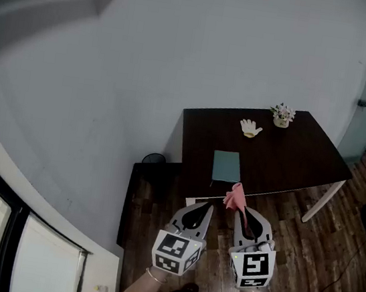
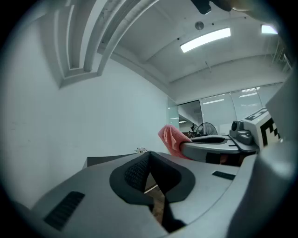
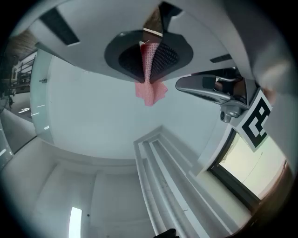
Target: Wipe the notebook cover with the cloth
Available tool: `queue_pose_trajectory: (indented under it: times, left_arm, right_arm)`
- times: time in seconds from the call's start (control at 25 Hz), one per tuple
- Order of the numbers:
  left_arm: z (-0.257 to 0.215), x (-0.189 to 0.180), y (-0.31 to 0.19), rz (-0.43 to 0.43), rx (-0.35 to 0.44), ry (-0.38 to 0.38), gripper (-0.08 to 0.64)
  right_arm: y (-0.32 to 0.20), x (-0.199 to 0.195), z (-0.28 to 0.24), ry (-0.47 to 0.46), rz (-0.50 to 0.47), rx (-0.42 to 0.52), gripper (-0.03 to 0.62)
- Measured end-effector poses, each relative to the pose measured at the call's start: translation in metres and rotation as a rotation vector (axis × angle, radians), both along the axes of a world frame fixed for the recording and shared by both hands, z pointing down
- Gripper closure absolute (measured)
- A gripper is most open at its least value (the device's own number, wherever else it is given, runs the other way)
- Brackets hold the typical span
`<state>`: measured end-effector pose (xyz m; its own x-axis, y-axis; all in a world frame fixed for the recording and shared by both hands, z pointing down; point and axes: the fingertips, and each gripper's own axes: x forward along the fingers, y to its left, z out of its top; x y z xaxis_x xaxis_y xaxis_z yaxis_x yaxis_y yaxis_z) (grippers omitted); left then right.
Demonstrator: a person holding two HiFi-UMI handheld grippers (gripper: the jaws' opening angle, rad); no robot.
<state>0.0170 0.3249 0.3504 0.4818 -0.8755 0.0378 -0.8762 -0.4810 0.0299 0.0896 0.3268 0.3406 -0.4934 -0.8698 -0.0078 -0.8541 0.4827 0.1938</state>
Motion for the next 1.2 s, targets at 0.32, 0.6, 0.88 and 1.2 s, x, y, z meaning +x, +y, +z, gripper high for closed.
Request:
queue_pose_trajectory:
  times: [0.32,0.6,0.88,1.2]
  left_arm:
    - [-0.002,0.009,0.000,-0.005,-0.001,0.022,0.541]
    - [0.001,0.013,-0.008,-0.010,-0.011,0.031,0.541]
    - [0.004,0.011,-0.032,-0.005,-0.010,0.037,0.541]
    - [0.011,0.004,-0.081,0.025,-0.019,0.050,0.541]
  right_arm:
    - [0.001,0.006,-0.007,-0.008,-0.011,0.031,0.558]
    - [-0.011,0.014,-0.003,-0.018,-0.006,0.042,0.560]
    - [-0.039,0.011,0.005,-0.010,-0.014,0.031,0.560]
    - [-0.084,-0.004,0.017,0.006,-0.011,0.002,0.560]
